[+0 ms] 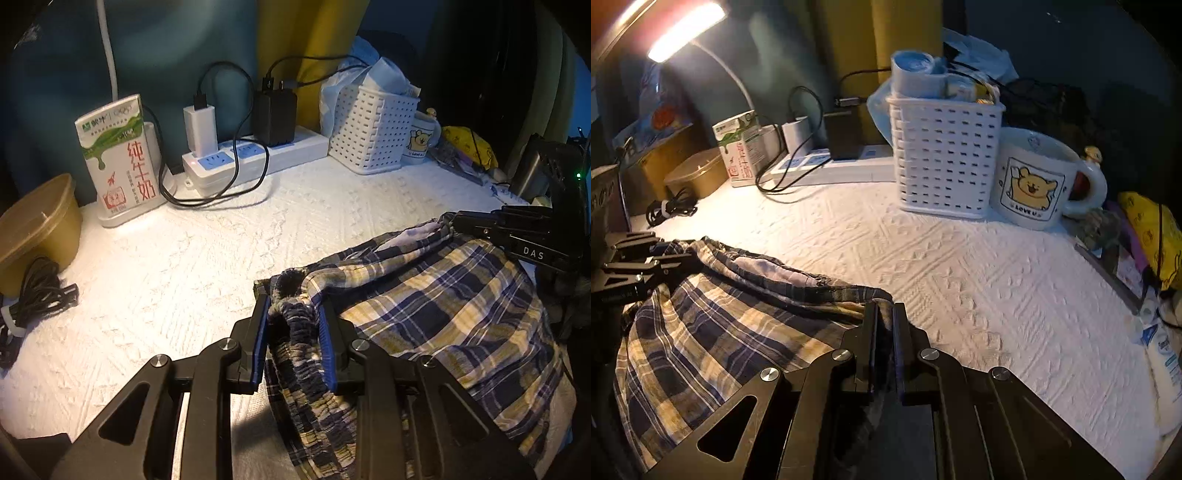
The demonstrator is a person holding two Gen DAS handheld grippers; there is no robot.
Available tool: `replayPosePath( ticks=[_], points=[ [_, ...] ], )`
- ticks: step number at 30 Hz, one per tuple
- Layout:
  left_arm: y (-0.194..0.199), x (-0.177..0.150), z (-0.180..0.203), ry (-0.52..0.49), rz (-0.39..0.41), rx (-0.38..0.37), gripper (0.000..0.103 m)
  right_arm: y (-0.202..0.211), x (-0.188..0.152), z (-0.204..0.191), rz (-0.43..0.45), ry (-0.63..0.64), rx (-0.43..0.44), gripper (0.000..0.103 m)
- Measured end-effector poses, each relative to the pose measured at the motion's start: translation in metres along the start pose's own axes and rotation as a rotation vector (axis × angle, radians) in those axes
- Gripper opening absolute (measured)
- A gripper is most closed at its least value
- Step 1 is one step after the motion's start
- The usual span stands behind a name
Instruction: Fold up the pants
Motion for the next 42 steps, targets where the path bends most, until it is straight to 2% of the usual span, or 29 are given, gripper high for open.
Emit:
replayPosePath(
  ticks=[4, 6, 8, 9, 11, 14, 17, 21, 22, 23, 24, 25, 27, 30, 34, 37, 42],
  points=[
    [0.003, 0.000, -0.007, 0.031, -0.007, -0.015, 0.029, 0.000, -0.002, 0.004, 0.015, -0.016, -0.005, 0.007],
    [0.008, 0.001, -0.010, 0.041, 0.002, 0.009, 0.028, 0.005, 0.000, 0.007, 0.029, -0.014, -0.061, 0.007],
    [0.014, 0.005, -0.018, 0.072, 0.021, 0.026, 0.029, 0.012, 0.003, 0.021, 0.051, -0.044, -0.160, 0.007],
    [0.016, 0.007, -0.021, 0.089, 0.018, 0.020, 0.031, 0.017, 0.003, 0.027, 0.062, -0.070, -0.153, 0.007],
    [0.022, 0.010, -0.026, 0.116, 0.025, 0.038, 0.049, 0.030, 0.004, 0.036, 0.086, -0.109, -0.155, 0.007],
    [0.033, 0.014, -0.028, 0.126, 0.055, 0.051, 0.057, 0.050, 0.005, 0.028, 0.109, -0.088, -0.158, 0.007],
    [0.050, 0.016, -0.029, 0.140, 0.085, 0.094, 0.059, 0.070, 0.001, 0.009, 0.119, -0.056, -0.128, 0.007],
    [0.081, 0.008, -0.007, 0.120, 0.129, 0.049, 0.060, 0.074, -0.006, -0.025, 0.089, -0.008, -0.092, 0.009],
    [0.089, 0.004, 0.003, 0.102, 0.133, 0.029, 0.060, 0.074, -0.009, -0.034, 0.079, 0.004, -0.083, 0.013],
    [0.093, 0.000, 0.011, 0.090, 0.130, 0.014, 0.060, 0.074, -0.013, -0.044, 0.069, 0.017, -0.070, 0.038],
    [0.096, -0.006, 0.022, 0.071, 0.119, -0.011, 0.060, 0.074, -0.016, -0.051, 0.066, 0.020, -0.061, 0.078],
    [0.098, -0.011, 0.031, 0.054, 0.108, -0.029, 0.060, 0.075, -0.019, -0.057, 0.068, 0.022, -0.051, 0.091],
    [0.097, -0.021, 0.049, 0.021, 0.082, -0.053, 0.060, 0.077, -0.026, -0.071, 0.075, 0.031, -0.025, 0.094],
    [0.088, -0.036, 0.063, 0.002, 0.039, -0.053, 0.060, 0.076, -0.036, -0.087, 0.066, 0.065, -0.045, 0.094],
    [0.070, -0.053, 0.065, 0.015, -0.035, -0.040, 0.060, 0.064, -0.057, -0.099, 0.003, 0.096, -0.073, 0.094],
    [0.070, -0.061, 0.065, 0.016, -0.042, -0.043, 0.060, 0.052, -0.080, -0.094, -0.060, 0.058, -0.089, 0.093],
    [0.074, -0.072, 0.065, -0.001, -0.050, -0.038, 0.060, 0.053, -0.110, -0.087, -0.103, 0.017, -0.100, 0.093]
  ],
)
Point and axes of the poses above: each gripper's, at about its wrist camera, not at the fingertips, and y roughly against the way its jaws point, z to its right, x to its top, the point moved 3 cm from there along -y, roughly the way its jaws point, and after that the axes turned 12 degrees about x, right-handed, at the moved point
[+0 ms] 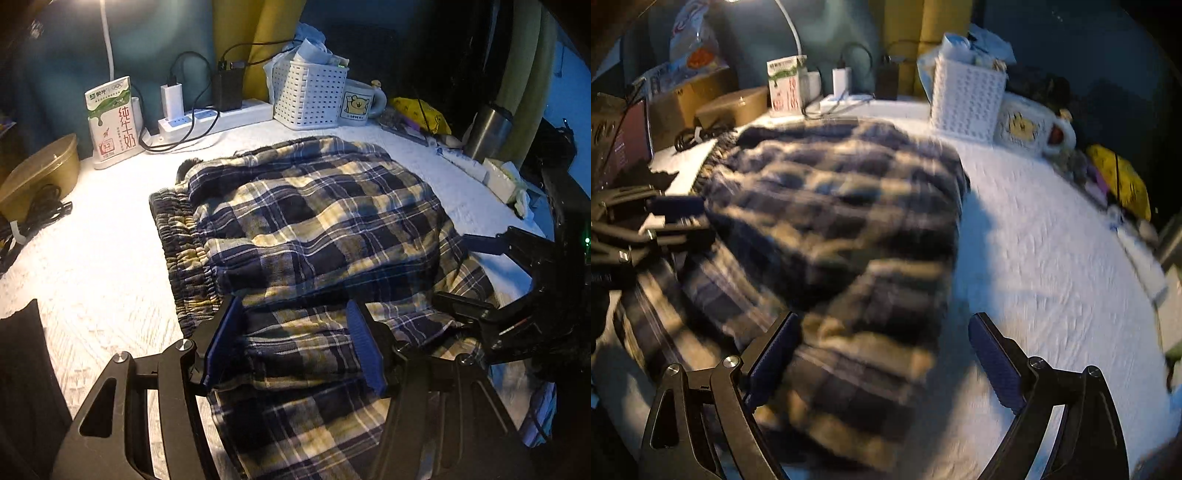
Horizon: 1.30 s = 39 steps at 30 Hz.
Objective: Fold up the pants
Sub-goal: 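Pull the waistband straight and open both grippers over the pants, then move both open grippers to the waistband of the plaid pants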
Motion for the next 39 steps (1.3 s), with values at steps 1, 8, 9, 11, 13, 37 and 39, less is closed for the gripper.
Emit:
replayPosePath(
  ticks=[1, 8, 9, 11, 13, 37, 39],
  points=[
    [0.001, -0.002, 0.000, -0.005, 0.001, 0.005, 0.060, 0.002, -0.003, 0.000, 0.001, -0.009, 0.001, 0.093],
    [0.016, -0.010, -0.005, 0.012, 0.020, 0.041, 0.060, 0.019, -0.023, 0.002, -0.002, -0.024, -0.012, 0.093],
    [0.021, -0.010, -0.009, 0.031, 0.030, 0.048, 0.060, 0.020, -0.025, 0.003, -0.005, -0.027, -0.009, 0.093],
    [0.031, -0.011, -0.021, 0.084, 0.055, 0.077, 0.060, 0.023, -0.031, 0.003, -0.011, -0.029, -0.007, 0.093],
    [0.039, -0.015, -0.033, 0.118, 0.067, 0.100, 0.060, 0.027, -0.036, 0.003, -0.013, -0.033, -0.011, 0.093],
    [0.060, -0.095, -0.030, 0.075, -0.039, 0.095, 0.060, 0.060, -0.082, -0.002, 0.010, -0.107, -0.074, 0.094],
    [0.066, -0.088, -0.037, 0.087, -0.017, 0.080, 0.060, 0.069, -0.082, 0.001, 0.025, -0.127, -0.075, 0.094]
  ],
)
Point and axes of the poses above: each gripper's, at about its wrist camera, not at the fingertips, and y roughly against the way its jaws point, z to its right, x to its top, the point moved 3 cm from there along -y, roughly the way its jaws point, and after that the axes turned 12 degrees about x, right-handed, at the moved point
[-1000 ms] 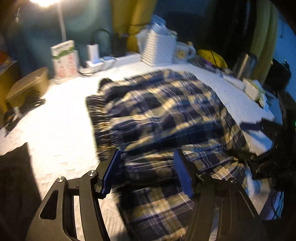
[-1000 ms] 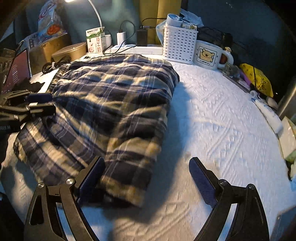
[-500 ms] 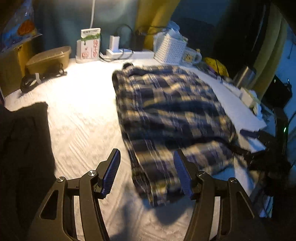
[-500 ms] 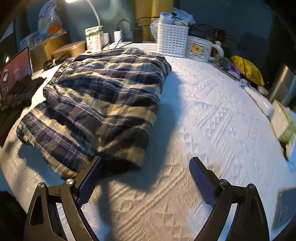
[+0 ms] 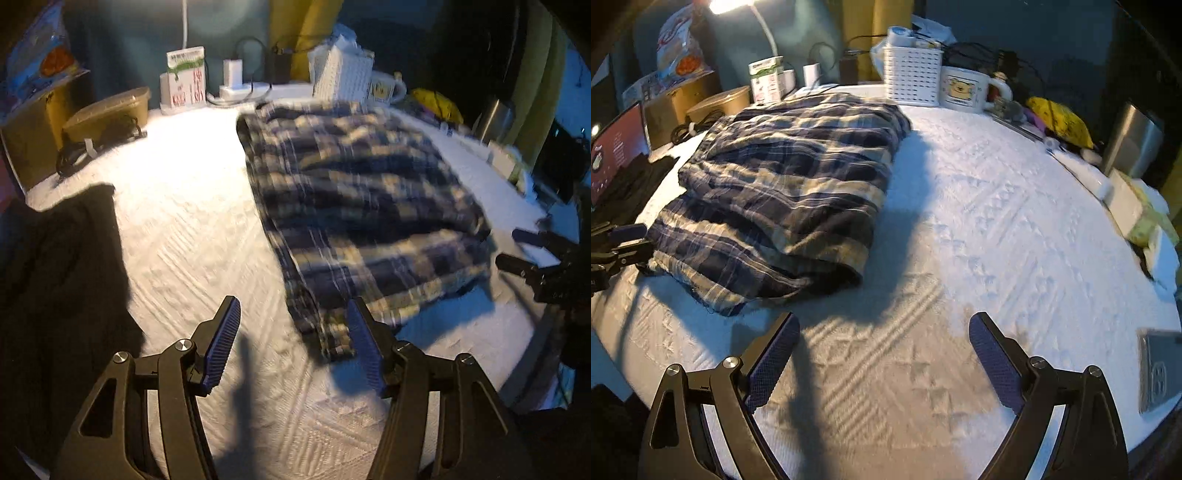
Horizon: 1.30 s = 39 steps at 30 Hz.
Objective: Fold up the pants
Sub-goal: 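Move both open grippers to the waistband of the plaid pants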
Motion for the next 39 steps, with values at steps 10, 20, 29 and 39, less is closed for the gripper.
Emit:
replayPosePath(
  ticks=[10, 20, 29, 39],
  points=[
    [-0.008, 0.074, -0.015, 0.022, 0.102, -0.013, 0.060, 0.026, 0.047, 0.012, 0.130, 0.003, 0.006, 0.094],
    [-0.052, 0.112, -0.009, -0.016, 0.080, -0.010, 0.060, 0.003, 0.097, 0.023, 0.155, 0.026, 0.031, 0.094],
    [-0.082, 0.129, -0.011, -0.031, 0.033, 0.008, 0.060, -0.027, 0.127, 0.038, 0.146, 0.018, 0.050, 0.094],
    [-0.104, 0.137, -0.006, -0.040, -0.001, -0.003, 0.060, -0.053, 0.150, 0.042, 0.140, 0.032, 0.068, 0.094]
  ],
)
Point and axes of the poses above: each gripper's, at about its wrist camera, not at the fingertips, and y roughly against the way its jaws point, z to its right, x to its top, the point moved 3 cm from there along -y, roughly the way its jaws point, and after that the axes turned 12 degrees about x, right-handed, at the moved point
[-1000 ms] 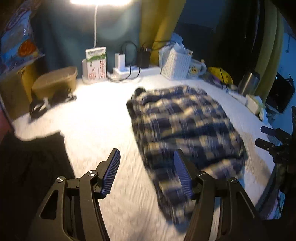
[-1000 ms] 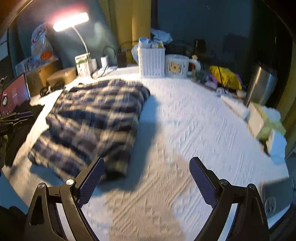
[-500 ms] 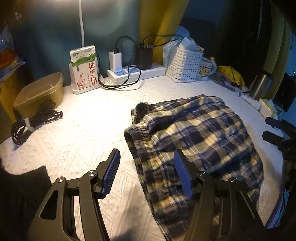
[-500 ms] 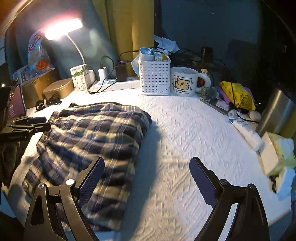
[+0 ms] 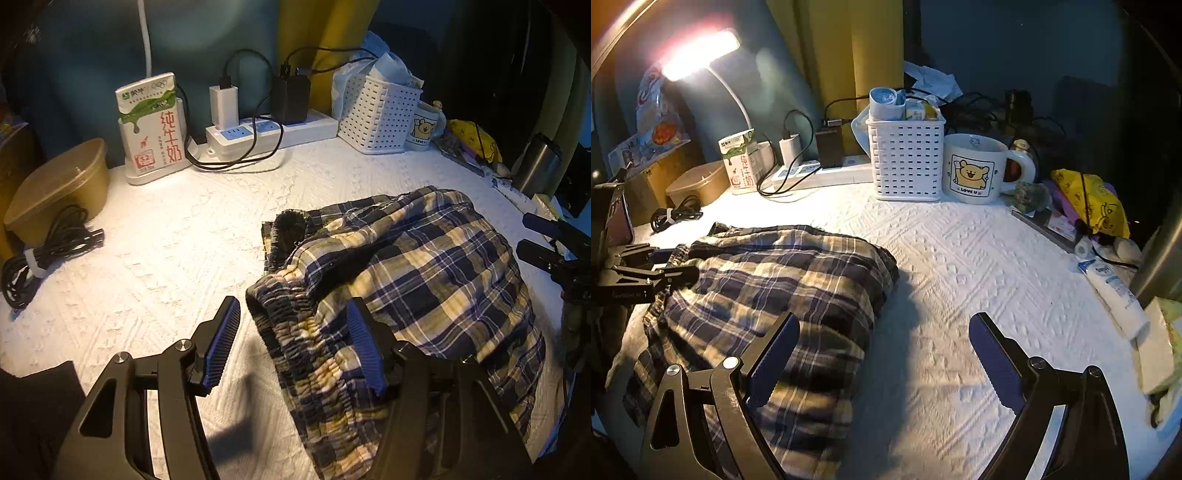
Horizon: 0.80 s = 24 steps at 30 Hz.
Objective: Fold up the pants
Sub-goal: 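Move both open grippers to the waistband of the plaid pants, then grasp the waistband with the left gripper while the right gripper grasps the fabric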
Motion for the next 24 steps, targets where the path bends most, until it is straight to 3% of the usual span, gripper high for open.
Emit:
replayPosePath(
  ticks=[10, 19, 20, 24],
  points=[
    [-0.024, 0.004, 0.003, 0.003, -0.024, -0.062, 0.061, -0.026, 0.010, 0.006, -0.014, -0.008, 0.021, 0.094],
    [-0.028, 0.005, 0.007, -0.014, -0.012, -0.110, 0.057, -0.052, 0.009, 0.011, -0.036, -0.036, 0.116, 0.093],
    [-0.028, 0.005, 0.008, -0.015, -0.011, -0.117, 0.051, -0.055, 0.009, 0.011, -0.044, -0.042, 0.125, 0.091],
    [-0.025, 0.006, 0.017, -0.042, 0.004, -0.105, 0.045, -0.065, 0.012, 0.011, -0.070, -0.062, 0.177, 0.077]
  ],
)
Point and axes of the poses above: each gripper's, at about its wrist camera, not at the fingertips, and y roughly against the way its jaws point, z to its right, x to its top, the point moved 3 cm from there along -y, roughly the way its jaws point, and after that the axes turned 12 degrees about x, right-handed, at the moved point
